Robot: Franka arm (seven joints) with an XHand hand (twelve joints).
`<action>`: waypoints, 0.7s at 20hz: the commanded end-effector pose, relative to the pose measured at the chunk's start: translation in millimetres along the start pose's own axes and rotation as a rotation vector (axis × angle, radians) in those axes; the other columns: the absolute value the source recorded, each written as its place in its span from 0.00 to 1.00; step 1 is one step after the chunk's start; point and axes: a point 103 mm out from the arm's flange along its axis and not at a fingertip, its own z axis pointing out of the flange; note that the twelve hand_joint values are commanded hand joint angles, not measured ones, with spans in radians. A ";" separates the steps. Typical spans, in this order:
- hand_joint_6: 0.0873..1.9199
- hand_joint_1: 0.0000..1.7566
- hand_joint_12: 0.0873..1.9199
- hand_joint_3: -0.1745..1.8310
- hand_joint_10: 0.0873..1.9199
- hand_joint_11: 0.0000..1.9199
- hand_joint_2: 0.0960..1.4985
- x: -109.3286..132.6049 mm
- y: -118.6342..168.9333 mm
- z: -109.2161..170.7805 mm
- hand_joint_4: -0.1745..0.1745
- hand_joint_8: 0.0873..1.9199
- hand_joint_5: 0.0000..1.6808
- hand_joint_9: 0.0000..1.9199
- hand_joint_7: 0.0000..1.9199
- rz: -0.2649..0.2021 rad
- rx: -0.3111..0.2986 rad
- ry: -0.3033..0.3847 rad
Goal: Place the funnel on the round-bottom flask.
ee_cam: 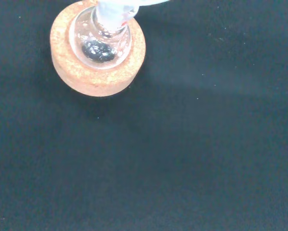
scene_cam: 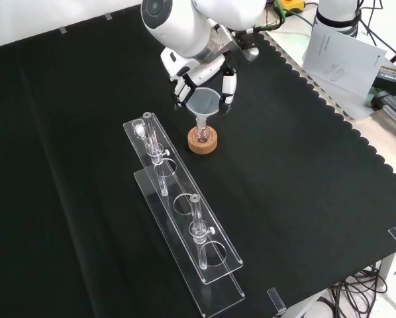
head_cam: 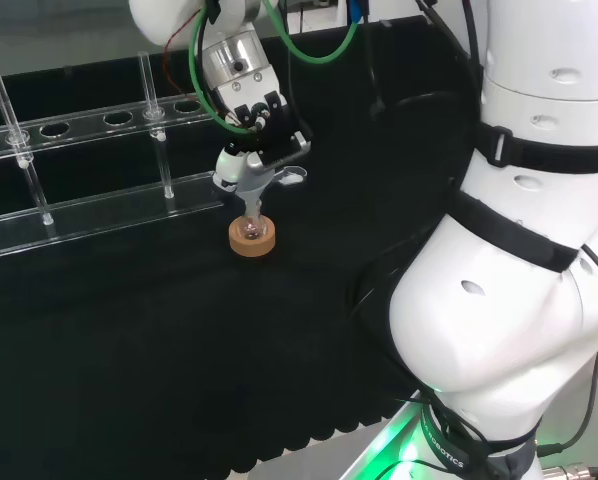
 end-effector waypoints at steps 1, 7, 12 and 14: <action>0.00 0.33 0.70 0.28 0.28 0.24 0.54 -4.5 1.1 1.2 0.33 0.38 0.30 0.41 0.24 -0.017 -0.005 -0.012; 0.00 0.33 0.70 0.28 0.29 0.23 0.54 -4.3 1.5 0.8 0.33 0.38 0.30 0.40 0.24 -0.017 -0.005 0.004; 0.00 0.32 0.70 0.28 0.28 0.23 0.54 -3.1 2.0 0.4 0.33 0.37 0.30 0.38 0.20 -0.020 -0.002 0.000; 0.00 0.32 0.70 0.28 0.28 0.22 0.54 -0.2 1.9 -0.2 0.33 0.37 0.30 0.37 0.20 -0.015 0.001 -0.008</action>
